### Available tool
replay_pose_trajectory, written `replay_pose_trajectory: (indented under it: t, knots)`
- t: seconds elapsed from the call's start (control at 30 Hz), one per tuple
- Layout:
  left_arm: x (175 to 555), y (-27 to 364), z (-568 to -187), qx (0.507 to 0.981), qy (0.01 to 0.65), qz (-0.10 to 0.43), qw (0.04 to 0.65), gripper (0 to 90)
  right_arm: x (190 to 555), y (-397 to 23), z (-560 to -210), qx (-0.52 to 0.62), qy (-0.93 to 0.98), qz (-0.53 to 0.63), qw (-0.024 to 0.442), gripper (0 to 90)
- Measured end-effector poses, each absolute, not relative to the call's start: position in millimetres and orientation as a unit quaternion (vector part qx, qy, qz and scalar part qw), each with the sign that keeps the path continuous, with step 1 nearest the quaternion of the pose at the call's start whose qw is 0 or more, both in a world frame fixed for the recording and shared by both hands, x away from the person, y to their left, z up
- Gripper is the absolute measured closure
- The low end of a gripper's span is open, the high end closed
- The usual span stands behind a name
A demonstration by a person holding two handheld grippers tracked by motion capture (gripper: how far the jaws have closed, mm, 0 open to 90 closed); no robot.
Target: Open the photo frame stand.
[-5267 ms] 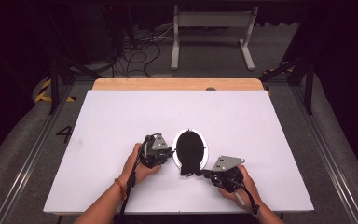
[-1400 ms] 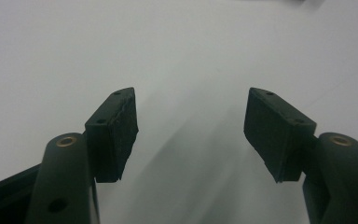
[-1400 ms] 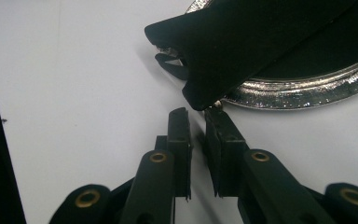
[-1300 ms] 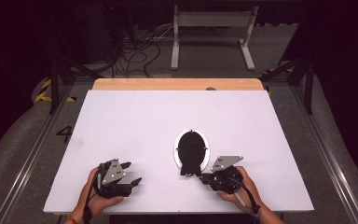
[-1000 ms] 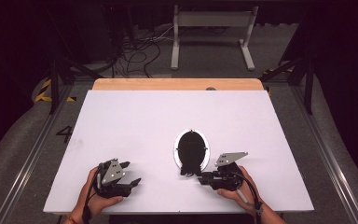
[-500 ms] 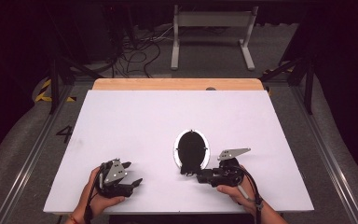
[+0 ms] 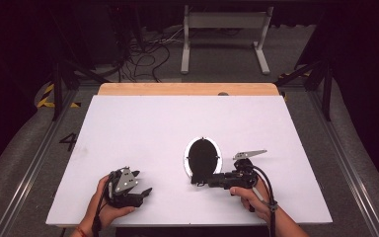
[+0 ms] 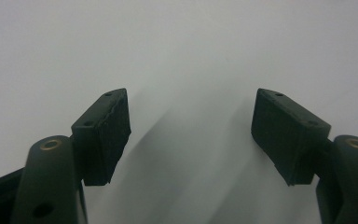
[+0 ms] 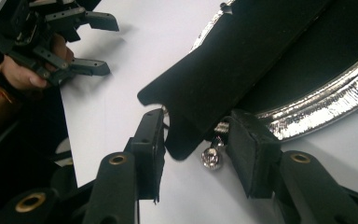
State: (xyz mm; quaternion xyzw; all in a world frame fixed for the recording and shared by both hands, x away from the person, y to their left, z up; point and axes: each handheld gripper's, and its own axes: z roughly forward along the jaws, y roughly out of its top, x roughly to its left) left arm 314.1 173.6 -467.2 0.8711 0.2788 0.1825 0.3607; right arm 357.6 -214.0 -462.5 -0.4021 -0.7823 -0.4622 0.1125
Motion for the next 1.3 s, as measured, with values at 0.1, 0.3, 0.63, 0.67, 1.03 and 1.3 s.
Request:
replay_pose_trajectory:
  t: [0.1,0.3,0.63,0.67,1.03,1.3]
  knots:
    - [322,160,-460,0.868,0.277,0.178,0.370,28.1,364,-211,-464,-0.420,-0.765,-0.470,0.132,56.3]
    - [335,135,-453,0.876,0.255,0.169,0.373,27.2,367,-211,-467,-0.440,-0.739,-0.486,0.156,56.5]
    - [361,101,-454,0.881,0.255,0.142,0.371,26.7,369,-205,-470,-0.458,-0.711,-0.504,0.173,56.1]
    - [363,100,-454,0.882,0.256,0.136,0.372,26.2,369,-206,-470,-0.449,-0.719,-0.504,0.168,56.2]
    - [390,92,-456,0.866,0.303,0.063,0.393,21.8,368,-204,-469,-0.399,-0.749,-0.512,0.130,56.6]
    - [402,84,-460,0.868,0.299,0.040,0.396,19.0,363,-203,-466,-0.370,-0.767,-0.516,0.099,56.7]
